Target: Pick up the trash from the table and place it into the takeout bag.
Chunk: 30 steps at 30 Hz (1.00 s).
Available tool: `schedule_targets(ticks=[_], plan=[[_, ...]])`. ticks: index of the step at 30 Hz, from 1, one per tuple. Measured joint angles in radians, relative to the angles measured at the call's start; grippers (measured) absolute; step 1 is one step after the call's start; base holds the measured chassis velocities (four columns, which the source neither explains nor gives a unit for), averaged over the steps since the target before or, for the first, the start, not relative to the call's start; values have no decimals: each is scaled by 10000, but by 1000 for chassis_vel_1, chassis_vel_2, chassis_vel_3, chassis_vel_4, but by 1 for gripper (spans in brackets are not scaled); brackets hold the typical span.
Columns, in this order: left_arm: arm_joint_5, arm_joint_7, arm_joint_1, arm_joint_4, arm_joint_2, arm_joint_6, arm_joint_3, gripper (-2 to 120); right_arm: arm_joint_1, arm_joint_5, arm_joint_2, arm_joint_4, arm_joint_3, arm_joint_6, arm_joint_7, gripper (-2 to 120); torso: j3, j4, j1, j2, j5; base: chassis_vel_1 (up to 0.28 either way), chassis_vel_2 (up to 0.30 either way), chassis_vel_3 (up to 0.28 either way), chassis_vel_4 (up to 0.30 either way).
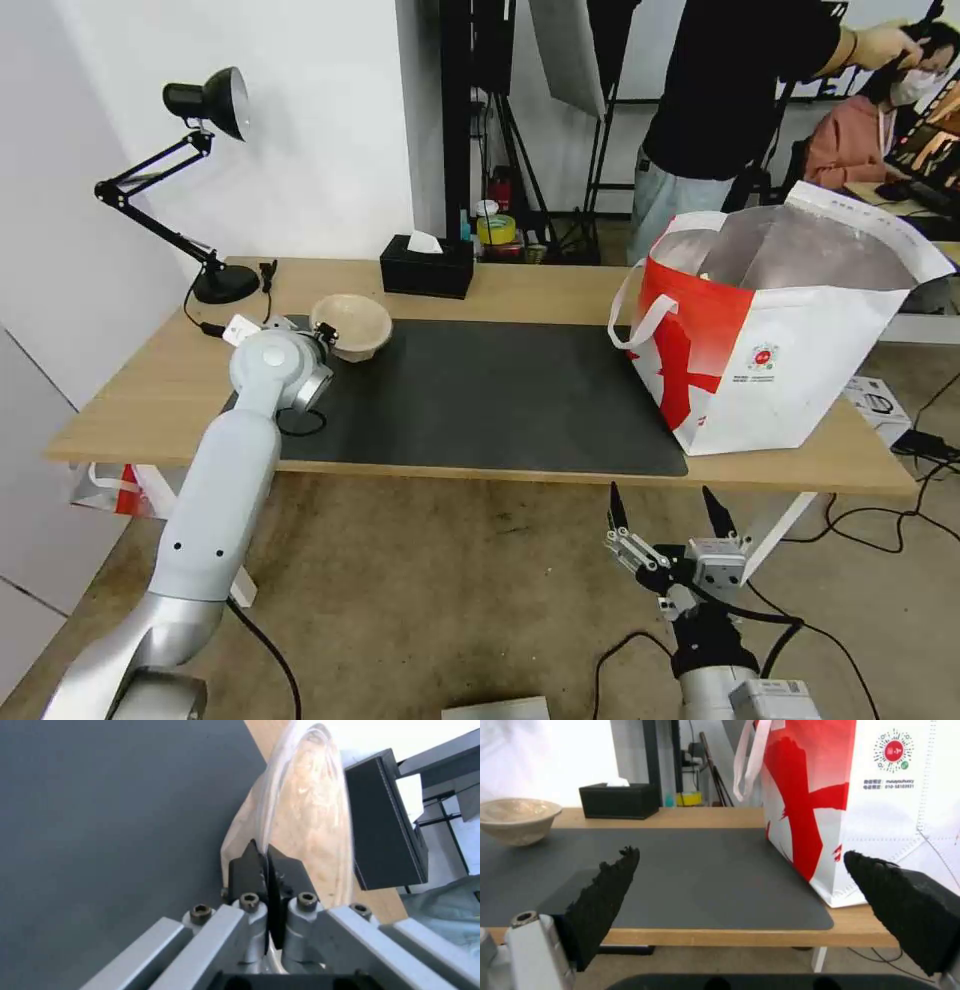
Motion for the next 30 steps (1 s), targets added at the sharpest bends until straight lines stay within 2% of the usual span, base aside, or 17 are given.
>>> schedule_targets(ticks=[11,19,22,25,30], plan=[[19,120,-14,41,59,-17,-11,0,0,0,0,0,0,0,0,100,0,0,0,0,-1,0,0,0,0],[-427,108,146,-1255,427,-51,91,0,0,0,0,0,0,0,-1,100,0,0,0,0,0,0,0,0,0],[-646,84,143,-1663,696,-56,159,0,0,0,0,0,0,0,0,100,0,-1,0,0,-1,0,0,0,0],[-972,261,-32,-2228,1245,-68,227,0,0,0,0,0,0,0,0,100,0,3,-1,0,-2,0,0,0,0],[-1413,542,-736,-2413,1586,-87,298,0,0,0,0,0,0,0,0,100,0,0,0,0,0,0,0,0,0]])
